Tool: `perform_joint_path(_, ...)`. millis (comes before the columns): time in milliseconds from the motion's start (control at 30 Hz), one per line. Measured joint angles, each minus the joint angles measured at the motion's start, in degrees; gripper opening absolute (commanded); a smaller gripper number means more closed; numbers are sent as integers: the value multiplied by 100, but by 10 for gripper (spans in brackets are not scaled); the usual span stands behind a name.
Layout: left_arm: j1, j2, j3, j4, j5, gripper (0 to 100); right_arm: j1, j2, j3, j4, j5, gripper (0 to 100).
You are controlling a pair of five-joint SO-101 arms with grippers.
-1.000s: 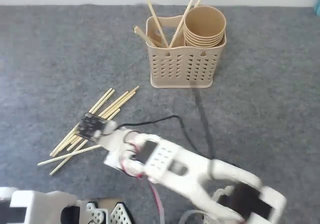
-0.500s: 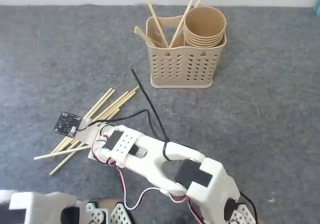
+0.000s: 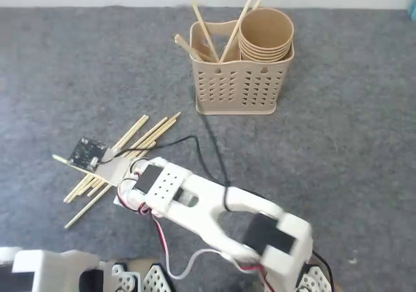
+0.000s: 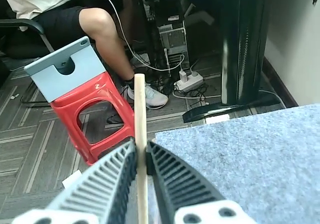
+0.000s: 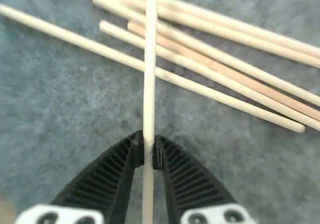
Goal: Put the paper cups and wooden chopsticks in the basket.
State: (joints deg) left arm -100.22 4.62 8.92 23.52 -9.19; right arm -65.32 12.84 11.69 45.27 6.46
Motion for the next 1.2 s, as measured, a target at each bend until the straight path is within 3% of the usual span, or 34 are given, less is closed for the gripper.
perform_joint_path(167, 18, -97, 0, 0, 651, 11, -9, -1943, 1160, 141, -193, 6)
perform_joint_path(300, 18, -492, 26, 0, 765, 11, 53, -3991, 2479, -193, -220, 6)
perform_joint_path(533, 246, -1363, 677, 0, 949, 11, 1257, -6778, 3938, -1793, -615, 6)
perform_joint_path(833, 554, -2629, 1714, -9, 967, 11, 3209, -6971, 4695, -4431, -1442, 6)
perform_joint_path(1067, 598, -3578, 2752, -554, 967, 11, 4000, -6866, 5609, -7481, -2391, 6)
perform_joint_path(1200, 659, -4053, 3393, -826, 976, 11, 4264, -6101, 5609, -8712, -2541, 7)
